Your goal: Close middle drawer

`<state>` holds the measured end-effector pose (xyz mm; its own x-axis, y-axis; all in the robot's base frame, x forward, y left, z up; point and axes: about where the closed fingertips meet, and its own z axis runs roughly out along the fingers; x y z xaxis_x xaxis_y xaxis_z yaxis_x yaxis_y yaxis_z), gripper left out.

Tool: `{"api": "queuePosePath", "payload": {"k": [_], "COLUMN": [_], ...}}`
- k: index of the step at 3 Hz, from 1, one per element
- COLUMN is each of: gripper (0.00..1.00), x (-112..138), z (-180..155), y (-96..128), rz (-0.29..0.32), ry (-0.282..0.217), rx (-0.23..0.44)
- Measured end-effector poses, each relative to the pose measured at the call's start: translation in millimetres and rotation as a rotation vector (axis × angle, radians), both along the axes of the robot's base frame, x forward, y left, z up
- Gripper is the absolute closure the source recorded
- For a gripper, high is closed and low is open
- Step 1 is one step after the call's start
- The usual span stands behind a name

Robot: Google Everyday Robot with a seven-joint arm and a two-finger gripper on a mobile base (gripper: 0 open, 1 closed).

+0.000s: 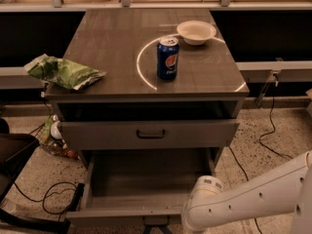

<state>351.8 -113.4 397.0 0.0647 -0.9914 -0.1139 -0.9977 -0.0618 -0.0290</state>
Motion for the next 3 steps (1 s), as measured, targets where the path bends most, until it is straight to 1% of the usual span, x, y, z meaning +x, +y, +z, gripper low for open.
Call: {"api": "queuePosePath", "payload": {"k": [1, 2, 3], "gripper": [1.00, 1.00, 1.00], "x": [13.6, 54.6, 54.5], "z": [1.3, 3.3, 3.3], "y": [7.9, 32.0, 32.0], "rz": [0.023, 0.084, 0.084], "ry": [-0.022, -0.079, -0.079], "rx": [-0.001, -0.005, -0.005]}}
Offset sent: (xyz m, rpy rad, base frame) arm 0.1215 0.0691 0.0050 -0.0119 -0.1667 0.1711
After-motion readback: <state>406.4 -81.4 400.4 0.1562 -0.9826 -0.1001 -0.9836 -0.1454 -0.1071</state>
